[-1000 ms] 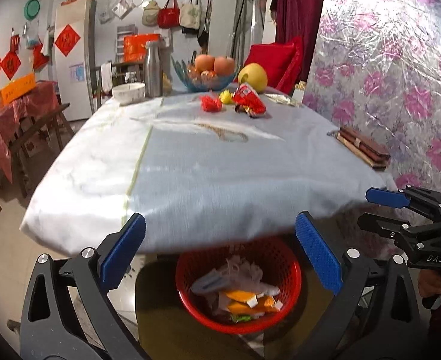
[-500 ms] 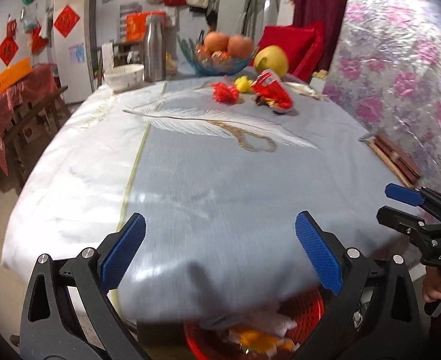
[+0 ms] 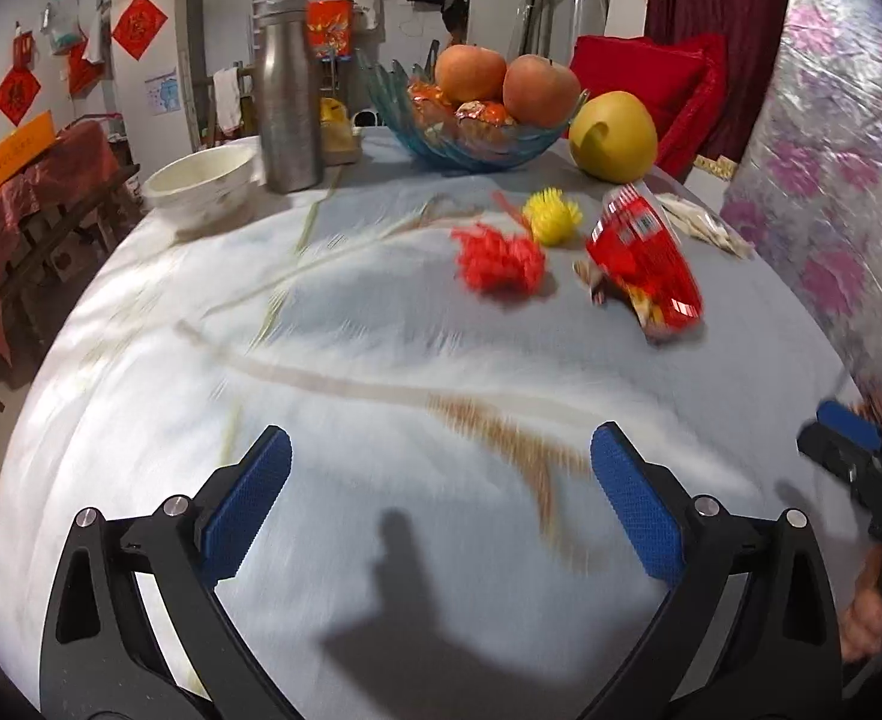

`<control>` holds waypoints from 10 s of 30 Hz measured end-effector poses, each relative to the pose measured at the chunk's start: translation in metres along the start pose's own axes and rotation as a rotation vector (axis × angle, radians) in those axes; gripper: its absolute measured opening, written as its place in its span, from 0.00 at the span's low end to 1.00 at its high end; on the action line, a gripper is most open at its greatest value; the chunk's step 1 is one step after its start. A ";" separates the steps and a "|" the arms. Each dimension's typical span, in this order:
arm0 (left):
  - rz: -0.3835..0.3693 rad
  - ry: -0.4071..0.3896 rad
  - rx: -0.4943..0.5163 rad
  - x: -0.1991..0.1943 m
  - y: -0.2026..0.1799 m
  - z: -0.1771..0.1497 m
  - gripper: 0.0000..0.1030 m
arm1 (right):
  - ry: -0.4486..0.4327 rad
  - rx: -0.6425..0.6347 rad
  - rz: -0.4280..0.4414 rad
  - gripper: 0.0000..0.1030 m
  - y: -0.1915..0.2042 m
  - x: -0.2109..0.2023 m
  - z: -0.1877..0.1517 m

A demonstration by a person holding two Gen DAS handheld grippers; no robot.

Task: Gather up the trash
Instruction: 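Raise both grippers from the basket back toward the table, then reach the left gripper around the red tassel knot while the right gripper approaches the red snack bag, then close the left gripper on the red tassel while the right gripper grasps the red snack bag, then carry the tassel and snack bag over the red basket and open both grippers, then raise both grippers from the basket back toward the table, then grasp the red cup in the clear bag with the right gripper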

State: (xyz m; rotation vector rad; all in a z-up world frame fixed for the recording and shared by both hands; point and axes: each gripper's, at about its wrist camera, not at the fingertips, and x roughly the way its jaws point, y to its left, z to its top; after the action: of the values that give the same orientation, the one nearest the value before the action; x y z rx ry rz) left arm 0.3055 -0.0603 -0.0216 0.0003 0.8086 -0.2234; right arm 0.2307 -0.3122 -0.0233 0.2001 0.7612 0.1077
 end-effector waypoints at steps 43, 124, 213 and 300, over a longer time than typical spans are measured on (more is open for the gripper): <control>0.217 0.150 -0.115 0.138 0.048 0.079 0.95 | 0.123 -0.131 -0.100 0.83 0.029 0.055 0.024; 0.093 -0.100 -0.070 0.028 0.034 0.020 0.51 | -0.023 0.075 0.081 0.27 0.017 0.084 0.049; -0.207 0.216 0.162 -0.117 -0.003 -0.292 0.57 | 0.309 -0.651 0.134 0.54 0.154 -0.147 -0.234; -0.003 0.109 -0.138 0.116 0.013 0.066 0.93 | 0.032 0.141 -0.090 0.81 -0.020 0.190 0.141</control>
State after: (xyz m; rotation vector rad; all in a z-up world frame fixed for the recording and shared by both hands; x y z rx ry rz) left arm 0.4330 -0.0766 -0.0607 -0.1190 0.9317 -0.1711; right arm 0.4663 -0.3198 -0.0563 0.2983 0.8094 -0.0283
